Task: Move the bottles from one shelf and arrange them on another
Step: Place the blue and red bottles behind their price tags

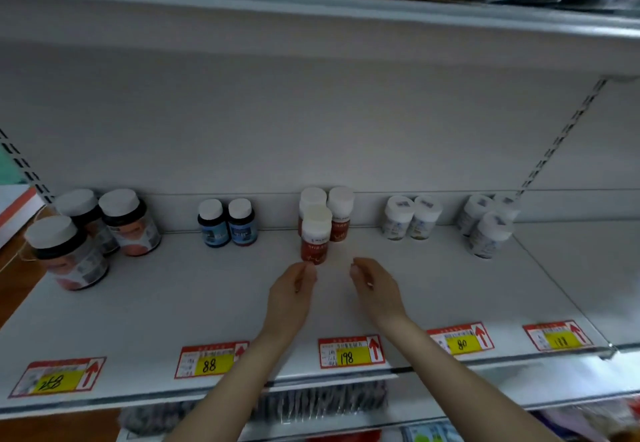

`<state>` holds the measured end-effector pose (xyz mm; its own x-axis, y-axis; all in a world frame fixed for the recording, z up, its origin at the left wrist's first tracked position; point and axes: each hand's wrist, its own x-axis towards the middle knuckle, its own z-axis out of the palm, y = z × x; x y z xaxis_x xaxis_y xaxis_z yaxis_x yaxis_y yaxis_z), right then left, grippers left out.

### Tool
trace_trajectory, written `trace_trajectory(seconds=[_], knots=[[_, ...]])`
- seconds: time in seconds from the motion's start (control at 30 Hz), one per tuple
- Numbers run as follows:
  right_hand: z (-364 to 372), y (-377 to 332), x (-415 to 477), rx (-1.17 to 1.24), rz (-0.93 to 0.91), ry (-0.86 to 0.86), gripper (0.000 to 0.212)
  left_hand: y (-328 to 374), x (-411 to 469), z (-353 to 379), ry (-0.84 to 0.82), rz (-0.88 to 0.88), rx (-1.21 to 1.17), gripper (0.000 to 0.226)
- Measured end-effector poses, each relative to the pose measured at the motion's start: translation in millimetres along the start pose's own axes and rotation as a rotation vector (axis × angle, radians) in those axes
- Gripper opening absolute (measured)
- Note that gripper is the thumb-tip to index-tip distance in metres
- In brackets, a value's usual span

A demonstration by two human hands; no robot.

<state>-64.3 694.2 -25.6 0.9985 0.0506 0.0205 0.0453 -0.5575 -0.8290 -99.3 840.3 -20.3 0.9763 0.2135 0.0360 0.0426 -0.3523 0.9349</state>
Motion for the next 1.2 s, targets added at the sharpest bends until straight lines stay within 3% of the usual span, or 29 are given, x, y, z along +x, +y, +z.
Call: trace_trajectory(seconds=[0.23,0.43,0.7,0.9,1.07,1.2], knots=[[-55.6,16.0,-27.5,0.021,-0.008,0.14,0.026,47.4,-15.4,48.9,-0.094,0.03,-0.048,0.028],[-136.6,55.3,-42.4,-0.01,-0.011,0.232,0.026,84.6,-30.9,121.1,-0.154,0.081,-0.083,0.017],[-315.2,142.5,-94.1,-0.038,-0.001,0.417,0.026,171.4,-83.4,283.4,-0.314,0.239,-0.149,0.022],[-441.8,212.3,-149.4,0.032,0.104,0.588,0.026,236.1,-134.7,411.5,-0.497,0.348,-0.143,0.027],[-523.6,265.2,-182.9,0.052,0.178,0.77,0.022,275.4,-156.4,502.8,-0.653,0.41,-0.12,0.009],[-562.7,310.9,-190.1,0.063,0.248,0.825,0.022,290.3,-159.3,572.4,-0.767,0.419,-0.074,0.01]])
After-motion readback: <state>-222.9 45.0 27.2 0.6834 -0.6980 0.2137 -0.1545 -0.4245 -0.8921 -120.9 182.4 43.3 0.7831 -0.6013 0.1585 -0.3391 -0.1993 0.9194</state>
